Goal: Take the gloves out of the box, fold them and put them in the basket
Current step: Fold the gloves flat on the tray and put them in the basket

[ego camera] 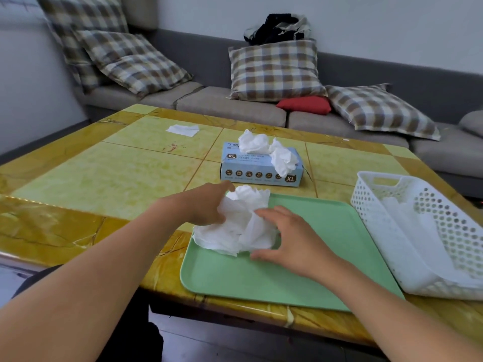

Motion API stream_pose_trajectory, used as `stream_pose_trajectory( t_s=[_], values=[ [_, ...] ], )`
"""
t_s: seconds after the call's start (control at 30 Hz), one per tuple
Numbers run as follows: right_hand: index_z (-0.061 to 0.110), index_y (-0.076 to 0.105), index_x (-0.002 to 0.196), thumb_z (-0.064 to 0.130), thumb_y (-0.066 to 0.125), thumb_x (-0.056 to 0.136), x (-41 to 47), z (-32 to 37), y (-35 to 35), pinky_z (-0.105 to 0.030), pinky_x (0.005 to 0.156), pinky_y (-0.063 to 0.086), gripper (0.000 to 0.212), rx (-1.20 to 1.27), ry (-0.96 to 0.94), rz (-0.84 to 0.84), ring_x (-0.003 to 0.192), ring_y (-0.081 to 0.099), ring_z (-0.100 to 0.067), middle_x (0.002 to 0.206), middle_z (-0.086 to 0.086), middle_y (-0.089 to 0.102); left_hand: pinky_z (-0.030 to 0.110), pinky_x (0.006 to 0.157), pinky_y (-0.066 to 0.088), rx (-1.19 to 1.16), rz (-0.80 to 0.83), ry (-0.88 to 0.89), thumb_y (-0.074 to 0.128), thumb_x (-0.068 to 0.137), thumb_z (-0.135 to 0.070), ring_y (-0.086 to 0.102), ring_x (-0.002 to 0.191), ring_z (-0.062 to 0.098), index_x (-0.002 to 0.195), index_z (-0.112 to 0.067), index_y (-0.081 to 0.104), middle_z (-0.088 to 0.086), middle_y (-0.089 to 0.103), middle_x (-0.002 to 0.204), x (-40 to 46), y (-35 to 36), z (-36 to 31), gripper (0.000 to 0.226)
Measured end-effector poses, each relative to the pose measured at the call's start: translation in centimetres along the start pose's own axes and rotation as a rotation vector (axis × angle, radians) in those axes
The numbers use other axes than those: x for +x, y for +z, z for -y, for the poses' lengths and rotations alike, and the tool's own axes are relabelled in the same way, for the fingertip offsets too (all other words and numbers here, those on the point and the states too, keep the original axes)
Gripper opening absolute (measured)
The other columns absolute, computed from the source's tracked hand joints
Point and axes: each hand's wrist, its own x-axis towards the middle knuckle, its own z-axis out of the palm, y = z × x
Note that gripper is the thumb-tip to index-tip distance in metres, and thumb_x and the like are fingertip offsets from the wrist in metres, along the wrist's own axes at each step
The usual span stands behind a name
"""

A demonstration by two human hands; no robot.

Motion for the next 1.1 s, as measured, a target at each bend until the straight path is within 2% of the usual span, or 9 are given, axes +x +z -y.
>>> stream_pose_trajectory(
  t_s=[0.13, 0.33, 0.43, 0.53, 0.67, 0.77, 0.9, 1.0, 1.1],
  values=[
    [0.018, 0.077, 0.092, 0.000, 0.071, 0.077, 0.3, -1.4, -1.9, -0.043, 0.070, 0.058, 0.024, 0.081, 0.065, -0.036, 0.077, 0.071, -0.023, 0.079, -0.002, 0.075, 0.031, 0.072, 0.048, -0.028, -0.061, -0.077, 0.064, 0.087, -0.006, 0.058, 0.097, 0.024, 0.154, -0.019, 0.022, 0.006, 0.056, 0.110, 0.0, 0.0, 0.6, 0.080],
    [0.016, 0.058, 0.131, -0.003, 0.050, 0.098, -2.6, -3.4, -9.7, -0.028, 0.060, 0.062, 0.040, 1.277, 0.391, -0.160, 0.067, 0.071, -0.020, 0.087, -0.013, 0.072, 0.039, 0.093, 0.045, 0.019, -0.023, -0.121, 0.067, 0.080, -0.042, 0.046, 0.120, 0.026, 0.156, -0.024, 0.019, 0.008, 0.047, 0.138, -0.1, -0.9, 0.6, 0.092],
    [0.007, 0.060, 0.130, 0.004, 0.052, 0.089, -4.3, -3.3, -10.7, -0.028, 0.068, 0.062, 0.041, 1.540, 0.373, -0.116, 0.075, 0.073, -0.020, 0.095, -0.013, 0.072, 0.042, 0.104, 0.037, -0.079, -0.298, 0.041, 0.058, 0.065, -0.067, 0.034, 0.133, 0.020, 0.151, -0.033, 0.032, -0.003, 0.038, 0.149, -1.4, -1.5, -2.3, 0.096],
    [-0.002, 0.059, 0.126, 0.009, 0.048, 0.091, -5.5, -2.7, -11.0, -0.038, 0.077, 0.063, 0.038, 1.724, 0.353, -0.055, 0.091, 0.072, -0.030, 0.119, -0.023, 0.068, 0.028, 0.107, 0.041, -0.475, -0.200, 0.280, 0.078, 0.059, -0.071, 0.046, 0.130, -0.002, 0.141, -0.038, 0.048, -0.023, 0.050, 0.141, -2.7, -0.5, -8.2, 0.094],
    [-0.006, 0.059, 0.128, -0.010, 0.036, 0.093, -5.5, -1.6, -11.0, -0.037, 0.092, 0.059, 0.042, 1.604, 0.289, -0.043, 0.106, 0.068, -0.031, 0.130, -0.025, 0.064, 0.036, 0.088, 0.058, -0.650, -0.175, 0.348, 0.088, 0.074, -0.034, 0.069, 0.101, 0.010, 0.119, -0.028, 0.066, -0.009, 0.073, 0.108, -1.3, 1.2, -13.6, 0.051],
    [0.003, 0.063, 0.125, -0.003, 0.053, 0.098, -5.6, -1.8, -11.0, -0.032, 0.080, 0.062, 0.029, 1.320, 0.313, -0.099, 0.094, 0.073, -0.025, 0.115, -0.019, 0.073, 0.025, 0.074, 0.054, -0.711, -0.315, 0.315, 0.071, 0.091, -0.017, 0.069, 0.082, 0.008, 0.103, -0.022, 0.073, -0.002, 0.076, 0.093, -0.2, 0.6, -14.9, 0.013],
    [0.022, 0.067, 0.118, 0.039, 0.086, 0.071, -5.8, -2.7, -12.0, -0.031, 0.078, 0.054, 0.053, 0.861, 0.379, -0.180, 0.083, 0.061, -0.015, 0.091, -0.002, 0.063, 0.041, 0.090, 0.054, -0.907, -0.154, 0.132, 0.054, 0.103, -0.033, 0.072, 0.088, 0.021, 0.099, -0.017, 0.075, 0.008, 0.077, 0.095, 0.2, 0.1, -15.9, 0.027],
    [0.013, 0.069, 0.126, 0.039, 0.089, 0.070, -5.8, -2.7, -12.1, -0.045, 0.102, 0.049, 0.065, 1.149, 0.373, -0.009, 0.106, 0.067, -0.026, 0.118, -0.009, 0.073, 0.049, 0.102, 0.051, -1.178, 0.040, 0.040, 0.051, 0.104, -0.037, 0.071, 0.108, 0.030, 0.121, -0.010, 0.066, 0.011, 0.075, 0.111, -0.1, 0.0, -16.5, 0.036],
    [0.004, 0.068, 0.124, 0.025, 0.078, 0.085, -5.7, -3.0, -12.2, -0.053, 0.107, 0.044, 0.045, 1.272, 0.390, -0.131, 0.111, 0.065, -0.039, 0.123, -0.018, 0.070, 0.049, 0.096, 0.054, -1.278, 0.184, 0.046, 0.049, 0.103, -0.038, 0.068, 0.112, 0.032, 0.128, -0.012, 0.062, 0.013, 0.072, 0.119, -0.4, 0.0, -16.1, 0.039]
  ],
)
